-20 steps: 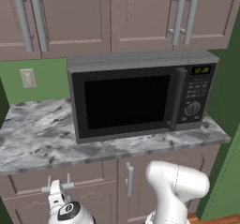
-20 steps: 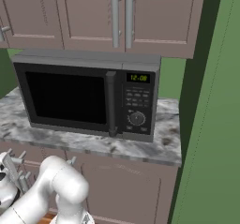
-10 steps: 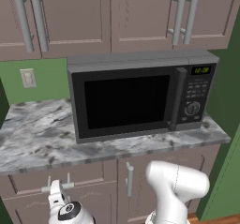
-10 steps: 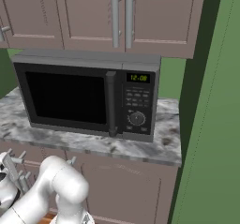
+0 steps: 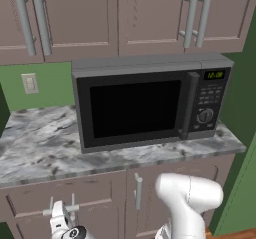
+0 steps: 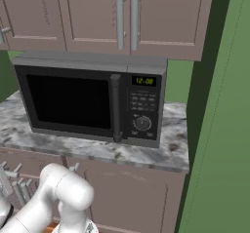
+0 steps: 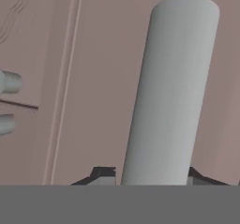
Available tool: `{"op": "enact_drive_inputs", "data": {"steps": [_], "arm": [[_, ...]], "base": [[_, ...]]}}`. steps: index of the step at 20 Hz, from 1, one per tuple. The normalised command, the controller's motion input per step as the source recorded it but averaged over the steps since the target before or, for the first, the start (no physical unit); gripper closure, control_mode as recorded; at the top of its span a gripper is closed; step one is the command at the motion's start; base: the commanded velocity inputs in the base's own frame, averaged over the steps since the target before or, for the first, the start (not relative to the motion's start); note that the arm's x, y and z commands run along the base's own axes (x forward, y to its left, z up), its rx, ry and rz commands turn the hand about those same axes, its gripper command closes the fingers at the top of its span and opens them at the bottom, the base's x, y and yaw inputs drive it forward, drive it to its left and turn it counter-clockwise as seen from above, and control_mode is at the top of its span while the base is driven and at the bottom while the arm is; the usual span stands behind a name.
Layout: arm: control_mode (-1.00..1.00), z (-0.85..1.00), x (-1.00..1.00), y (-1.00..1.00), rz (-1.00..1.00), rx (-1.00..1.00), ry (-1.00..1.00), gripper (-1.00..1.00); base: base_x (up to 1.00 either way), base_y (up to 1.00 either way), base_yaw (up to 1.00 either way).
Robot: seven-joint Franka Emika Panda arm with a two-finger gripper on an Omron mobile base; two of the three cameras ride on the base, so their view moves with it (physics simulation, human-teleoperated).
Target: Take the tongs from the drawer on the left and place them on the dining counter next to the tray containing the kebab skewer.
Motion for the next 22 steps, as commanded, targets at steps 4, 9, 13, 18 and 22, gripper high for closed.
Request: {"op": "enact_drive_inputs", "data": {"steps": [4,9,13,18,22], "arm": [[-1.00,-0.16,-0.97,0.02,-0.03,0.00,0.00,1.00],[-1.00,-0.10,-0.82,0.00,-0.07,0.00,0.00,1.00],[-1.00,-0.08,-0.82,0.00,-0.07,0.00,0.02,1.00],[-1.00,-0.06,-0.67,0.00,-0.06,0.00,0.02,1.00],[-1.00,-0.06,-0.45,0.00,-0.04,0.00,0.00,1.00]], "base": [[0.00,0.00,0.00],[0.00,0.00,0.00],[0.00,0.00,0.00],[0.00,0.00,0.00],[0.00,0.00,0.00]]}}
